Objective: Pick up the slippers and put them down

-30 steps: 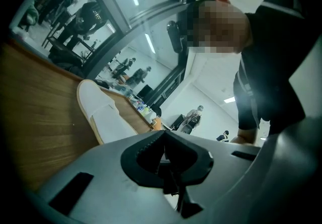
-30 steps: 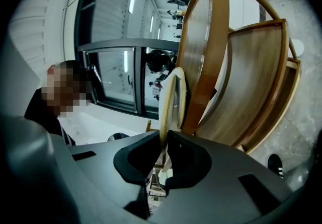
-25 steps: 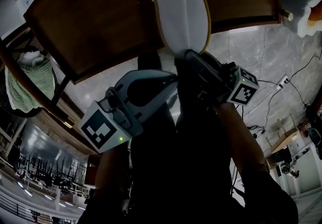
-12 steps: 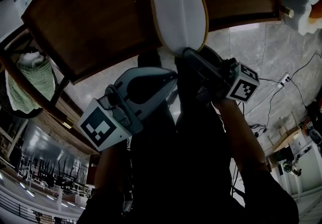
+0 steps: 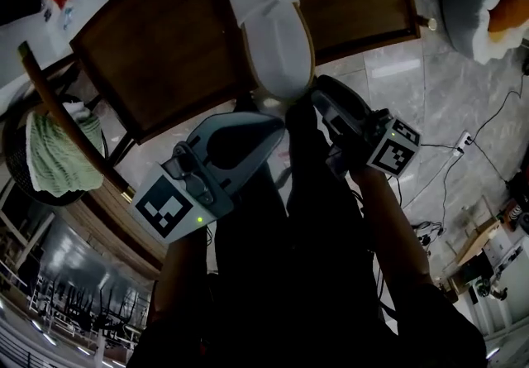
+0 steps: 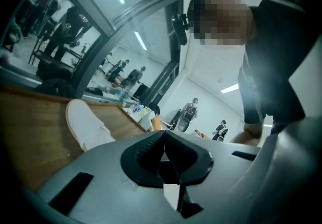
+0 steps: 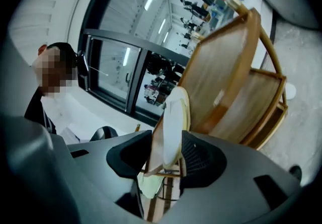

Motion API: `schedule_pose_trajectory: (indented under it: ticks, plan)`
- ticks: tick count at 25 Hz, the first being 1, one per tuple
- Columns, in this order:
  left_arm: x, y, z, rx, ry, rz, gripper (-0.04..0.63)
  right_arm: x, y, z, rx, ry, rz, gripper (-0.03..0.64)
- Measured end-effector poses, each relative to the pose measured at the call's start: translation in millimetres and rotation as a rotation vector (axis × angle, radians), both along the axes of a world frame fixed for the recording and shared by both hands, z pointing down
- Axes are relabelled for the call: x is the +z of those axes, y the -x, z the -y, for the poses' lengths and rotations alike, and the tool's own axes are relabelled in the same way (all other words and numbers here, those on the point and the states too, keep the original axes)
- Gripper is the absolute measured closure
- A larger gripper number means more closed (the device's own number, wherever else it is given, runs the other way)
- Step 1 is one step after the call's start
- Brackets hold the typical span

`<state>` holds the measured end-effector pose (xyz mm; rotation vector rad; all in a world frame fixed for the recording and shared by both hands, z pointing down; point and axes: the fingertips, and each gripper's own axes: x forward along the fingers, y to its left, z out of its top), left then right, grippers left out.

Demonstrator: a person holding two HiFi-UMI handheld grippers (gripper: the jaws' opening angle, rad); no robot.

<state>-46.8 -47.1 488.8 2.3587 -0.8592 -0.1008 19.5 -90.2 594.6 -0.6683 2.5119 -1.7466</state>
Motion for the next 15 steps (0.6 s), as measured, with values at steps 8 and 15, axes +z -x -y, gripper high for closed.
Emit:
schedule_pose_trajectory:
  ticks: [8,15]
  plan:
    - [-111,11,25,-0.022,-0.143,0.030,0.584,-145,1,35,-0.045,-0.411,-0.035,0.457]
    - [-226,10,35,-0.009,-0.332,0.125,0.584,-296,31,44,-0.166,-0.842,-0.040,0.499]
